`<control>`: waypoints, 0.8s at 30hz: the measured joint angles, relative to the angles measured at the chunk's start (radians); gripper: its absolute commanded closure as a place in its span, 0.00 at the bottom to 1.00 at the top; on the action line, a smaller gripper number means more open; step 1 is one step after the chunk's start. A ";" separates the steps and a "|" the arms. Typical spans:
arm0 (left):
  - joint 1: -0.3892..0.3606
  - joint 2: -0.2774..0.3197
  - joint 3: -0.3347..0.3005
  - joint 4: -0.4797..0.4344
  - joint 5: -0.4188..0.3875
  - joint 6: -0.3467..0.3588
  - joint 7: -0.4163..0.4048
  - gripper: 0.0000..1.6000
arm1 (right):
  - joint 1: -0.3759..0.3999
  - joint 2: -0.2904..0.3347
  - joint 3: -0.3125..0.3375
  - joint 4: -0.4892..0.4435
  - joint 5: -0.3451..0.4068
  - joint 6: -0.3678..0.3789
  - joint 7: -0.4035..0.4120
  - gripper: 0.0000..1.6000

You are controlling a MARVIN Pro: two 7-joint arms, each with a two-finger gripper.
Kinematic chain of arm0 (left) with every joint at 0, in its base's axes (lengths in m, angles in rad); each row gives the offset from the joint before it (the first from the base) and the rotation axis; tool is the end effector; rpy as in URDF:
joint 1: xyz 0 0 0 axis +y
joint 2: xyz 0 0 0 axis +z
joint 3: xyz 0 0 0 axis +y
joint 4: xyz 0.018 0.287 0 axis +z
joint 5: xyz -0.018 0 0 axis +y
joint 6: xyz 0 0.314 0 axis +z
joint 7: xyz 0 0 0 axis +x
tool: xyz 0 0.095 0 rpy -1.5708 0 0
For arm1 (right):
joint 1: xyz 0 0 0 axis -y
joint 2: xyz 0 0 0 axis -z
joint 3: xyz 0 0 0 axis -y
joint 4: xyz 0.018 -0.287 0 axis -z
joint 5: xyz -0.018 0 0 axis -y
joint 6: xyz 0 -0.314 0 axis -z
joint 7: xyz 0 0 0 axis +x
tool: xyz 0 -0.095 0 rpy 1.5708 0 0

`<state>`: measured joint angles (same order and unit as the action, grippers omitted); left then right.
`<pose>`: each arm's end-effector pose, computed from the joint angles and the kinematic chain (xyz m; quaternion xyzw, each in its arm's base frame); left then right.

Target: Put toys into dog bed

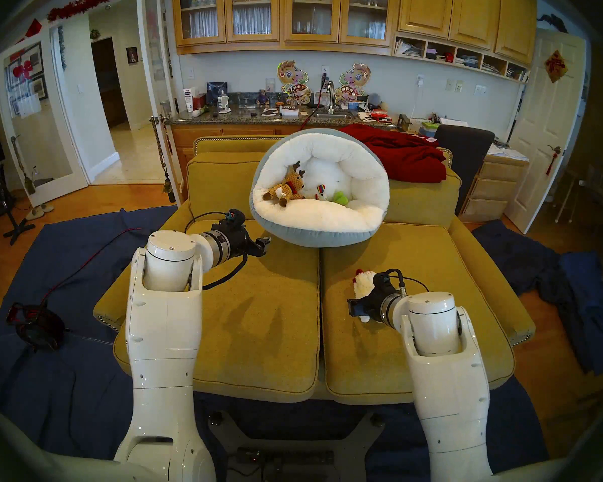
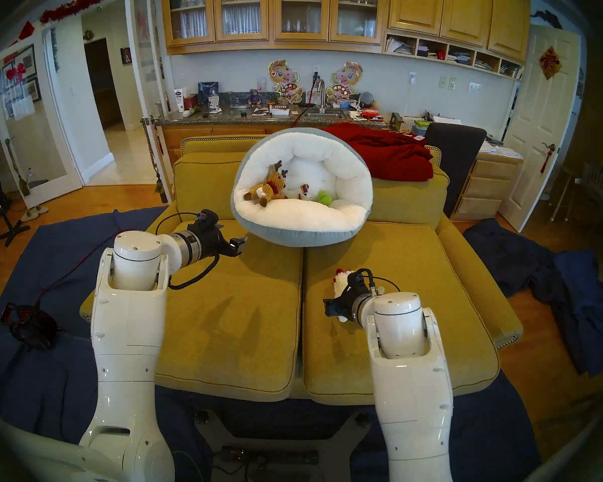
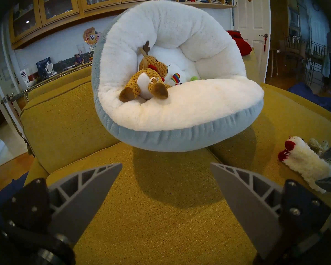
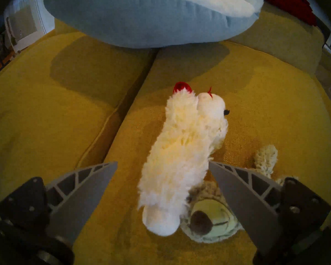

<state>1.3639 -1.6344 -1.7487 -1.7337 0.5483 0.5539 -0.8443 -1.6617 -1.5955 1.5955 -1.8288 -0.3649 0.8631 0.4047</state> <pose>0.4511 0.0074 -0.2228 0.8017 -0.2403 0.5433 0.0660 0.3732 0.0084 -0.3177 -0.9094 -0.1145 -0.3997 0.0126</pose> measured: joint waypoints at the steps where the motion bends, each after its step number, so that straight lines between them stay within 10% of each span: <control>1: 0.000 0.000 0.000 0.000 0.000 0.000 0.000 0.00 | 0.005 -0.001 -0.002 0.010 -0.004 -0.005 -0.008 0.00; 4: 0.000 0.000 0.000 0.000 0.000 0.000 0.000 0.00 | 0.016 -0.004 -0.007 0.036 -0.013 -0.021 -0.029 0.09; 5: 0.000 0.000 0.000 0.000 0.000 0.000 0.000 0.00 | 0.018 -0.005 -0.009 0.041 -0.015 -0.024 -0.034 0.49; 8: 0.000 0.000 0.000 0.000 -0.001 0.000 0.000 0.00 | 0.025 -0.008 -0.012 0.065 -0.021 -0.043 -0.056 1.00; 24: 0.000 0.000 0.000 0.000 -0.001 0.000 0.001 0.00 | 0.024 -0.007 0.011 0.011 -0.008 -0.113 -0.074 1.00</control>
<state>1.3638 -1.6344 -1.7486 -1.7335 0.5471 0.5539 -0.8435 -1.6374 -1.6025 1.6064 -1.8183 -0.3730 0.7504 0.3311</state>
